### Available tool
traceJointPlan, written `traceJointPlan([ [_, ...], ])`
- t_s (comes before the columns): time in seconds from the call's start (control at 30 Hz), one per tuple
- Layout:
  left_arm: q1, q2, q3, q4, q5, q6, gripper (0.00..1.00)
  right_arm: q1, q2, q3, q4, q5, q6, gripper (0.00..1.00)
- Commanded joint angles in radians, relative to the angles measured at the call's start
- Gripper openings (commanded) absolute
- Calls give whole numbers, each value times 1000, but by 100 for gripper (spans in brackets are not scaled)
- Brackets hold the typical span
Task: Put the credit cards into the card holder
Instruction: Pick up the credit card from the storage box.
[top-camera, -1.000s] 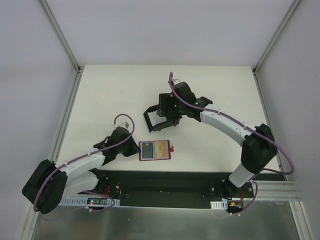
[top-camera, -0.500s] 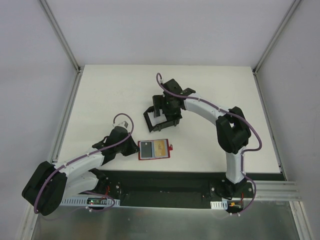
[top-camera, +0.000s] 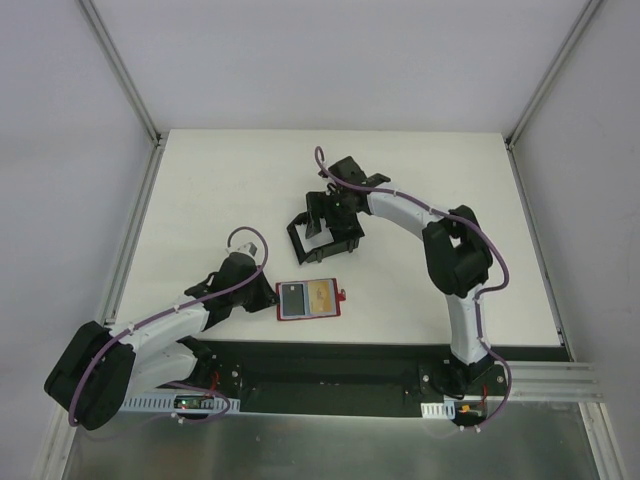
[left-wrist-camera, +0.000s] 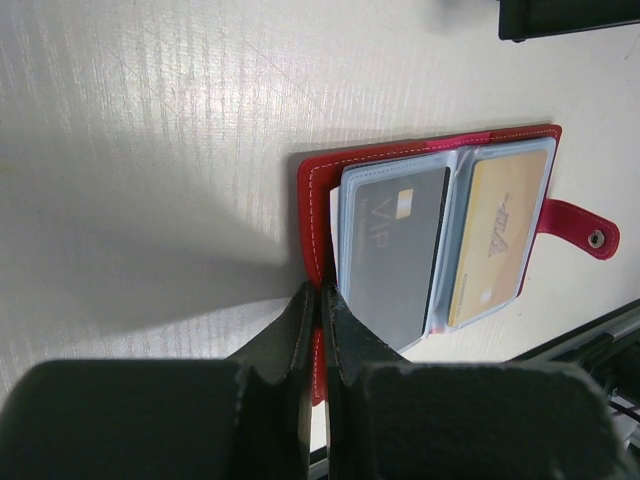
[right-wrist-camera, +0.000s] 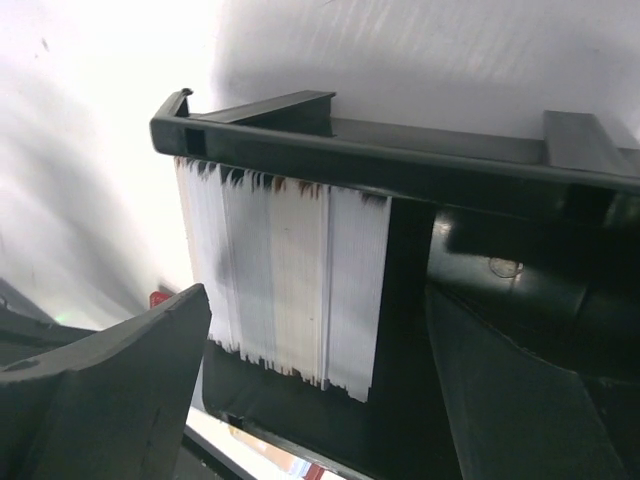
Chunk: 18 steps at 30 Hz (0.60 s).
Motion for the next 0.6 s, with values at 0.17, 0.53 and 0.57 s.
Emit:
traceJointPlan([
  [0.17, 9, 20, 23, -4, 26, 26, 0, -6, -32, 37, 19, -143, -35, 74],
  [0.53, 9, 32, 26, 0, 35, 29, 0, -9, -68, 10, 22, -115, -33, 55],
  [0.57, 9, 34, 26, 2, 37, 29, 0, -10, -72, 8, 22, -106, -35, 54],
])
